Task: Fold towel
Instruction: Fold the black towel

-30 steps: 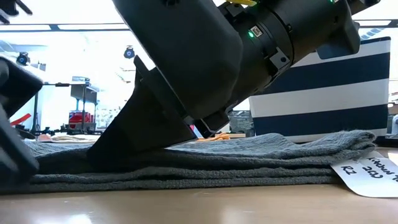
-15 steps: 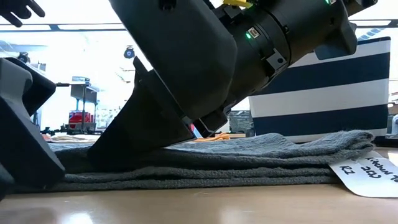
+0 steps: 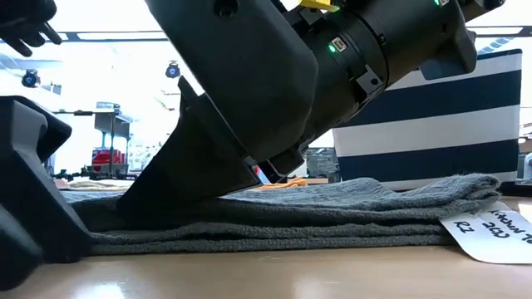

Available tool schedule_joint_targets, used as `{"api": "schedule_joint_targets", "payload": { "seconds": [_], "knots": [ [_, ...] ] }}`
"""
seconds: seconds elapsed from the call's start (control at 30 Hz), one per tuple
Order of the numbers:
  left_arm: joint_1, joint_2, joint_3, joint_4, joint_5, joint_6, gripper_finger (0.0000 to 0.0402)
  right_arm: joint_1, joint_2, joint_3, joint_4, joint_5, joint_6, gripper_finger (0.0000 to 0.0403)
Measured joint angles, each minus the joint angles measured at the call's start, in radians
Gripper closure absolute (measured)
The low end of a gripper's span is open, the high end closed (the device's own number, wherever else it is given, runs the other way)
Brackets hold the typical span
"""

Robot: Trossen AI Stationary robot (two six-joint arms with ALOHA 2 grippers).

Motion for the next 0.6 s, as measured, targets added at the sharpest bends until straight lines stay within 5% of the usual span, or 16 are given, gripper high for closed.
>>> {"api": "schedule_joint_targets", "payload": {
  "seconds": [0.6],
  "knots": [
    [0.005, -0.001, 0.0, -0.007, 0.024, 0.013, 0.0255, 0.006, -0.002, 0.037, -0.059, -0.13, 0.004, 0.0385]
  ]
}}
